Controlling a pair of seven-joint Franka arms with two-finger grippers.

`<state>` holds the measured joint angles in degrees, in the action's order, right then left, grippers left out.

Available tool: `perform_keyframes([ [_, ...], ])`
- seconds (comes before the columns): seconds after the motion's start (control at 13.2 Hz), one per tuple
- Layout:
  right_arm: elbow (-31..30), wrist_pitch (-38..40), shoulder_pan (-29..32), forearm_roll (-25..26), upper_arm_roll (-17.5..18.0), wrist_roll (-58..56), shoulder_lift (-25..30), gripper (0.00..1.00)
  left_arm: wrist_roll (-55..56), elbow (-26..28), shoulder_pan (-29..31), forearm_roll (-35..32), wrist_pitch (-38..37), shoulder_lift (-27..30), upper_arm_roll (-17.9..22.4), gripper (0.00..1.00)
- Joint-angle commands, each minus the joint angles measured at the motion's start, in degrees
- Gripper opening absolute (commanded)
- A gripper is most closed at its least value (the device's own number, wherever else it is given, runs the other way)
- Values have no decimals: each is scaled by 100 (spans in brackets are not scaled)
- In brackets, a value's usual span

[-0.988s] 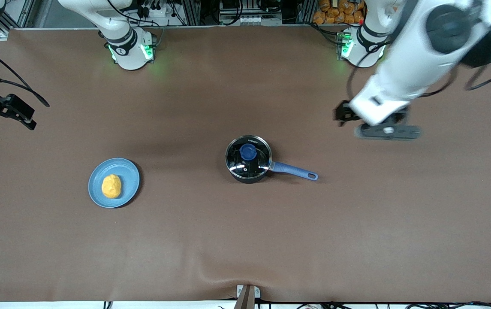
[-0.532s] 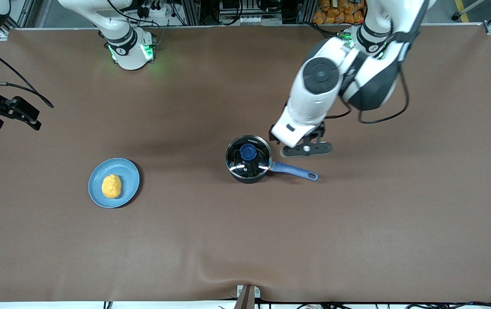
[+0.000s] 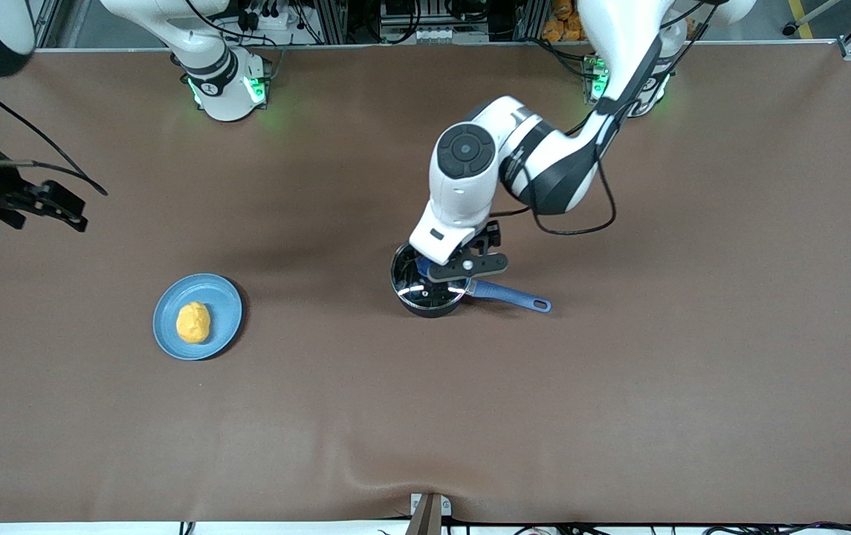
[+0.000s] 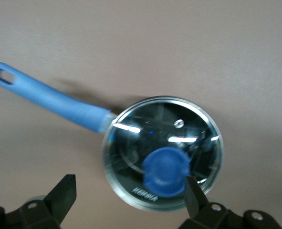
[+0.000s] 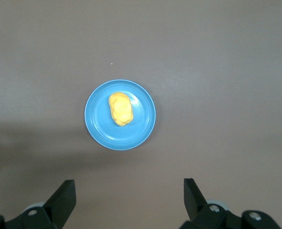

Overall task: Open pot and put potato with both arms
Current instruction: 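Grasp the lid knob with the left gripper while the right gripper reaches the potato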

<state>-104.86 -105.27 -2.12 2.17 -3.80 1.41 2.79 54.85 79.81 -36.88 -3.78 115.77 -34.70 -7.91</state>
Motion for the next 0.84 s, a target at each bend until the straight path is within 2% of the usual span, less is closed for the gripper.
perform_keyframes([
  [0.0, -184, -213, 19, 48, 28, 43, -286, 100, 482, -377, -406, -158, 218, -422, 297, 100],
  [0.23, -193, -291, 2, -58, 37, 34, -638, 100, 614, -449, -1004, -149, 227, -608, 895, 100],
  [0.76, -246, -1187, -201, -85, 37, -10, -1596, 100, 632, -448, -1041, -140, 359, -819, 905, 98],
])
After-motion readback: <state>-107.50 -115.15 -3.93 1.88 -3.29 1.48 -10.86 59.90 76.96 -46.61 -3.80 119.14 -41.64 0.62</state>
